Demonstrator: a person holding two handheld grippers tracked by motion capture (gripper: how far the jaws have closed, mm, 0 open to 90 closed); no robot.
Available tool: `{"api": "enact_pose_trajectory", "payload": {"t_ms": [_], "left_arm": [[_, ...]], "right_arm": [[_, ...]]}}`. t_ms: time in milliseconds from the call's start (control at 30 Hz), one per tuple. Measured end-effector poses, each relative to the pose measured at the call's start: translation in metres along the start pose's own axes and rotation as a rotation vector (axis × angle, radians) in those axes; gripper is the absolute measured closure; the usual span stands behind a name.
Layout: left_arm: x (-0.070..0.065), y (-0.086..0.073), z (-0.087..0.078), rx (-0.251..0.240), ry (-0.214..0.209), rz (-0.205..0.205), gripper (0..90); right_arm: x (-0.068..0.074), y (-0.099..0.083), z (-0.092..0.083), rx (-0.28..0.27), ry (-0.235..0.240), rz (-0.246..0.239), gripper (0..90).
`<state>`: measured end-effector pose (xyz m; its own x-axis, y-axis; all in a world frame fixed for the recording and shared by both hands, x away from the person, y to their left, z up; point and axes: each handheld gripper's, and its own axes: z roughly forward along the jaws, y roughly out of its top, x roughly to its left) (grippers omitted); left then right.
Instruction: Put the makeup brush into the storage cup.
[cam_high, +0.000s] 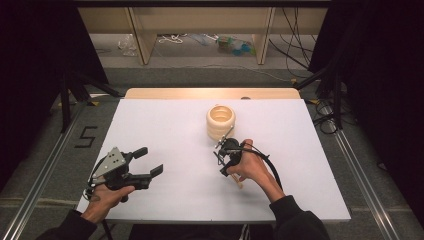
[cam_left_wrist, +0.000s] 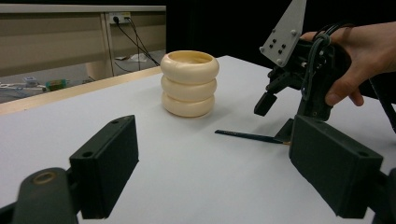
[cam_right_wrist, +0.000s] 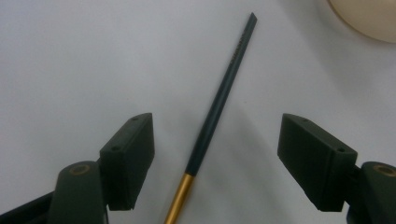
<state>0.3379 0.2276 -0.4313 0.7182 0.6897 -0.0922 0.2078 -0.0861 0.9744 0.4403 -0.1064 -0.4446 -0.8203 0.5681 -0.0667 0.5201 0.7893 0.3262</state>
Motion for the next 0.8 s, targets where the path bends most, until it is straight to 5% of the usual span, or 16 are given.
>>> {"api": "enact_pose_trajectory", "payload": {"t_ms": [800], "left_arm": [[-0.0002,0.0,0.0001,0.001,-0.002,0.001,15.4]], "right_arm": [[-0.0009,0.0067,0.009,0.066,0.013,0.019,37.6]]}}
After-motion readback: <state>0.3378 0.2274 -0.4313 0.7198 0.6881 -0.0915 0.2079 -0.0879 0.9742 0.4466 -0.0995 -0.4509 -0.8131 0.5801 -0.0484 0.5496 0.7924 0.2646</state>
